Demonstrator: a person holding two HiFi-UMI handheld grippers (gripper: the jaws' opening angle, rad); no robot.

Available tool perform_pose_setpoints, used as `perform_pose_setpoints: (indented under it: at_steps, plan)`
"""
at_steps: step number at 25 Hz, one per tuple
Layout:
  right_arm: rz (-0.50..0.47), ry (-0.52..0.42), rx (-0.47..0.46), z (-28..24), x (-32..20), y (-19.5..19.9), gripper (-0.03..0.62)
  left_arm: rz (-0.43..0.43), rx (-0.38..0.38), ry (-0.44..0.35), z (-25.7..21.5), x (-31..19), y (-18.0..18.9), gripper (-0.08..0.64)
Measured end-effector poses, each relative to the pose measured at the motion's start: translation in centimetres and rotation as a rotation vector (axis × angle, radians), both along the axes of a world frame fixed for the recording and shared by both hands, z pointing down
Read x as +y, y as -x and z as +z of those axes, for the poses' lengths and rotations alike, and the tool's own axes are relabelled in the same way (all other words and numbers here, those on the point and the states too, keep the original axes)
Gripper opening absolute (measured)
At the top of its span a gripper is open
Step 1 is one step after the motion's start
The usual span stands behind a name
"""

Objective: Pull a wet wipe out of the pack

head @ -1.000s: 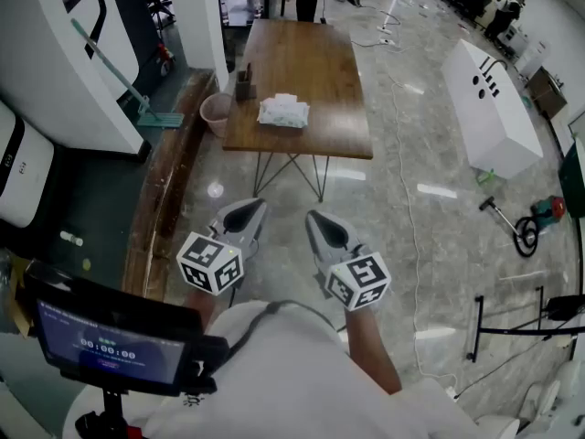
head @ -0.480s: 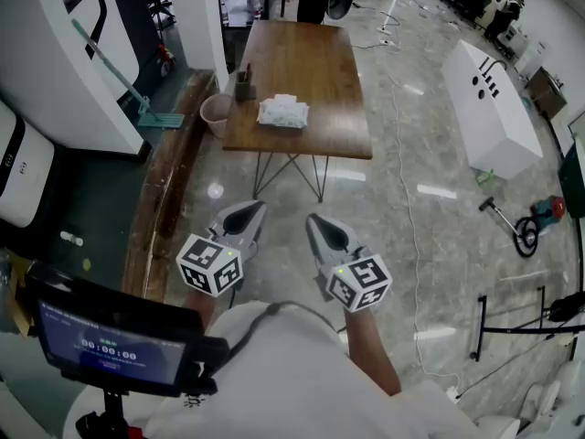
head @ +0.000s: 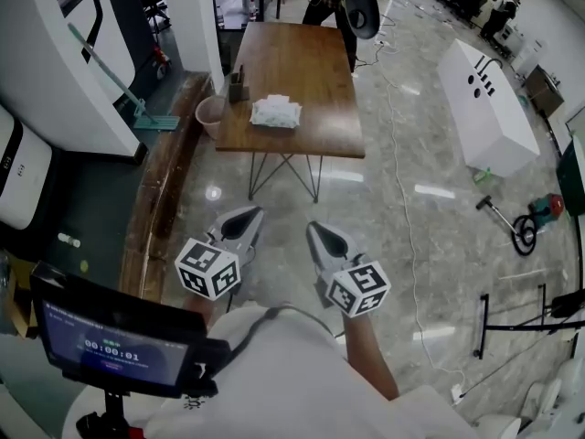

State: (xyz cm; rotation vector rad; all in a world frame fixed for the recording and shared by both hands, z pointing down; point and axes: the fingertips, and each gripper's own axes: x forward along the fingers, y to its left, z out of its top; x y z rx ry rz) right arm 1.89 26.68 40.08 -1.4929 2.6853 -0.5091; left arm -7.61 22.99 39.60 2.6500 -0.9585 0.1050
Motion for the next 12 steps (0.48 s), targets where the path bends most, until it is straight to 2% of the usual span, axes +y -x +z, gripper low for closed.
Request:
perform_pose_setpoints:
  at_steps: [3,7,12]
  plan:
    - [0.002,0.011,-0.007,0.6,0.9,-1.4,0.006,-0.007,-0.011,0.003,0.4,0.7,-1.1,0.005]
    - [-0.011,0.017,-0.021,1.9,4.8,-5.5,0.006,-0.03,-0.032,0.001,1.3,4.5,-4.8,0.005]
    - [-0.042,0.026,-0.028,2.3,4.7,-5.0,0.006,-0.066,-0.037,0.014,1.8,4.7,-4.0,0.005]
